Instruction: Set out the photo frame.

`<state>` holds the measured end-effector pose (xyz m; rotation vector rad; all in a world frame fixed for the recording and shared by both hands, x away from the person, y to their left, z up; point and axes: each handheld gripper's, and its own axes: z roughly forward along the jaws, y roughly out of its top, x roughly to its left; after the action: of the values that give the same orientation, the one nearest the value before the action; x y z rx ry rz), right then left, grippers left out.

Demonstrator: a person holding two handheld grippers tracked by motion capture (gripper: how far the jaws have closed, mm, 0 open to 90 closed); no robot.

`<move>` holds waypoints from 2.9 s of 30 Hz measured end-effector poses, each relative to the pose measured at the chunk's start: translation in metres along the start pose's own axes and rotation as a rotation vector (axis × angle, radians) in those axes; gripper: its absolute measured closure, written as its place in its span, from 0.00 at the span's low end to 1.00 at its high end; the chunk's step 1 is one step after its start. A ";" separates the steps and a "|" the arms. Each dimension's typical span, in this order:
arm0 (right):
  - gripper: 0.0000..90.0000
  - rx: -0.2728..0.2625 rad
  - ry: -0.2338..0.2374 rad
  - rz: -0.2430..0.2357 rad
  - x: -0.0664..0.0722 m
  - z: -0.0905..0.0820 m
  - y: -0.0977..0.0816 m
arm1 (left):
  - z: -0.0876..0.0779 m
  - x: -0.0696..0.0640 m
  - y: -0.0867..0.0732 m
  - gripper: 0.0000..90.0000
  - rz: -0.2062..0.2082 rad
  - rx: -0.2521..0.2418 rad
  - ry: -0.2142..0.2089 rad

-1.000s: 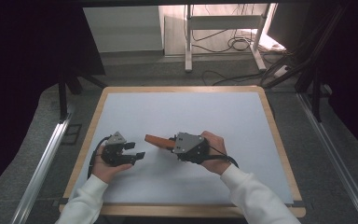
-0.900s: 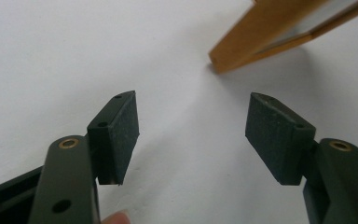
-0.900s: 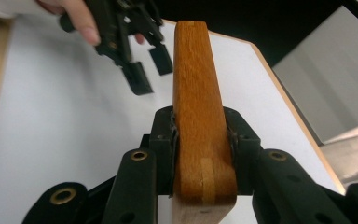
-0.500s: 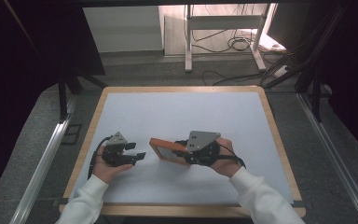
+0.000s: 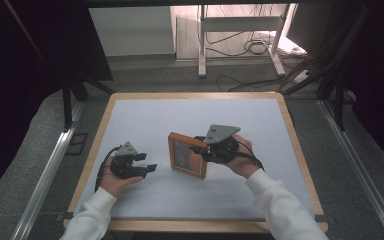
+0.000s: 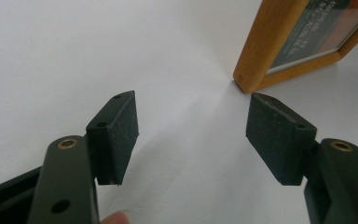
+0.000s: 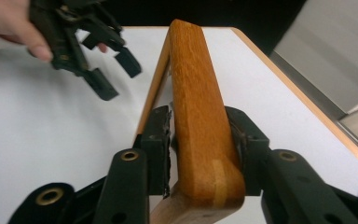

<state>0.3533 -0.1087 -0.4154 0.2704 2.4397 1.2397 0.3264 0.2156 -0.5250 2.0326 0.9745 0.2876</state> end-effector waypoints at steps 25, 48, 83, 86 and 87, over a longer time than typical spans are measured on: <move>0.46 0.057 -0.102 0.117 -0.031 0.016 -0.012 | 0.001 0.000 0.000 0.37 0.005 0.000 -0.001; 0.28 -0.017 -0.174 0.401 0.012 -0.051 -0.089 | 0.005 -0.005 0.001 0.38 0.024 0.008 0.006; 1.00 0.125 -0.041 0.289 0.067 -0.005 -0.100 | 0.010 -0.015 0.003 0.56 0.060 0.037 -0.043; 1.00 0.152 -0.028 0.295 0.069 0.012 -0.098 | 0.010 -0.015 0.003 0.51 0.055 0.037 -0.038; 1.00 0.157 -0.025 0.296 0.069 0.017 -0.098 | 0.011 -0.015 0.003 0.50 0.053 0.037 -0.037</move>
<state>0.2984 -0.1308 -0.5204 0.7095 2.5443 1.1496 0.3236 0.1977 -0.5273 2.0924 0.9107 0.2610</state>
